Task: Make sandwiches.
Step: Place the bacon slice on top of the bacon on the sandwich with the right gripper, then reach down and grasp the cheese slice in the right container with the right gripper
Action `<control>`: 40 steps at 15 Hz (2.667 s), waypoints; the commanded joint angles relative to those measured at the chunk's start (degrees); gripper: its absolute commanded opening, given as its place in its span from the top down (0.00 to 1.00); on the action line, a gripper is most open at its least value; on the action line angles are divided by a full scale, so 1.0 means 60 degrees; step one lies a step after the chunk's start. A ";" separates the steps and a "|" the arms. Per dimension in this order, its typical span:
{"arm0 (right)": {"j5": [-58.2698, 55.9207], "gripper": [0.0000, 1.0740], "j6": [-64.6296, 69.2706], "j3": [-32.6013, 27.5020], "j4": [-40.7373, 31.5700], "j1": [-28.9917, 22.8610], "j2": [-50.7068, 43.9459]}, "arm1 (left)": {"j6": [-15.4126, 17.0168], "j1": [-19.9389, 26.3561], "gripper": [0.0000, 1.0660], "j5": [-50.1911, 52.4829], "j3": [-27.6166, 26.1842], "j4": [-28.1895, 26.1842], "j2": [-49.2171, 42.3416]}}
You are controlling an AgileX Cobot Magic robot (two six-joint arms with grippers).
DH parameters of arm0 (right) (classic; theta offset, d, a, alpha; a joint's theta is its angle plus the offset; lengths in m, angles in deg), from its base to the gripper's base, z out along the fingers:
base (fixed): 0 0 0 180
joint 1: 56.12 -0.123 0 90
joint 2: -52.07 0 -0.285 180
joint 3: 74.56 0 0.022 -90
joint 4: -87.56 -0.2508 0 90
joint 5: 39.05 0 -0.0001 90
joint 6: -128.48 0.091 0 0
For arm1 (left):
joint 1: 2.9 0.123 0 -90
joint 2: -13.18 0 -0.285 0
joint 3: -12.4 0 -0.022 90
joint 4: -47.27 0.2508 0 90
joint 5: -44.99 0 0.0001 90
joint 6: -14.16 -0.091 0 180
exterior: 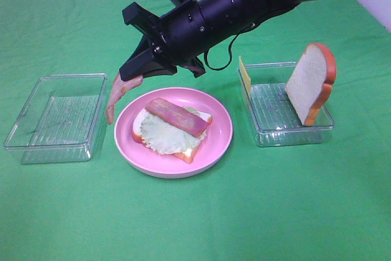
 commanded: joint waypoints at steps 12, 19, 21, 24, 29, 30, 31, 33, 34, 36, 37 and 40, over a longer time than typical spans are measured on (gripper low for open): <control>0.1356 0.37 0.4717 0.0038 0.6503 0.0010 -0.0048 | -0.0019 -0.0019 0.31 0.0086 0.0019 -0.0029 -0.0201; -0.1356 0.37 0.6245 0.1786 0.9502 0.0010 -0.0372 | -0.0019 -0.0019 0.31 0.0086 0.0019 -0.0029 -0.0201; -0.2225 0.37 0.6579 0.2597 1.0562 0.0029 -0.0363 | -0.0019 -0.0019 0.31 0.0086 0.0019 -0.0029 -0.0201; -0.2416 0.37 0.6723 0.3352 1.1029 0.0640 -0.0277 | -0.0019 -0.0019 0.31 0.0086 0.0019 -0.0029 -0.0201; -0.1824 0.42 0.6360 0.3371 1.0552 0.1136 0.0363 | -0.0019 -0.0019 0.31 0.0095 0.0019 -0.0029 -0.0201; -0.1662 0.42 0.6274 0.3371 1.0476 0.1136 0.0583 | -0.0019 -0.0019 0.31 0.0095 0.0019 -0.0029 -0.0201; -0.1576 0.42 0.6274 0.3371 1.0476 0.1136 0.0783 | -0.0019 -0.0019 0.31 0.0095 0.0019 -0.0029 -0.0201; -0.1490 0.44 0.6274 0.3371 1.0514 0.1136 0.1327 | -0.0019 -0.0019 0.31 0.0095 0.0019 -0.0029 -0.0201; -0.1451 0.46 0.6274 0.3371 1.0542 0.1136 0.1423 | -0.0019 -0.0019 0.31 0.0095 0.0019 -0.0029 -0.0201; -0.1442 0.48 0.6274 0.3371 1.0571 0.1136 0.1537 | -0.0019 -0.0019 0.31 0.0095 0.0019 -0.0029 -0.0201; -0.1423 0.48 0.6274 0.3371 1.0600 0.1136 0.1604 | -0.0019 -0.0019 0.31 0.0095 0.0019 -0.0029 -0.0201; -0.1413 0.65 0.6274 0.3371 1.0753 0.1136 0.1652 | -0.0019 -0.0019 0.31 0.0095 0.0019 -0.0029 -0.0201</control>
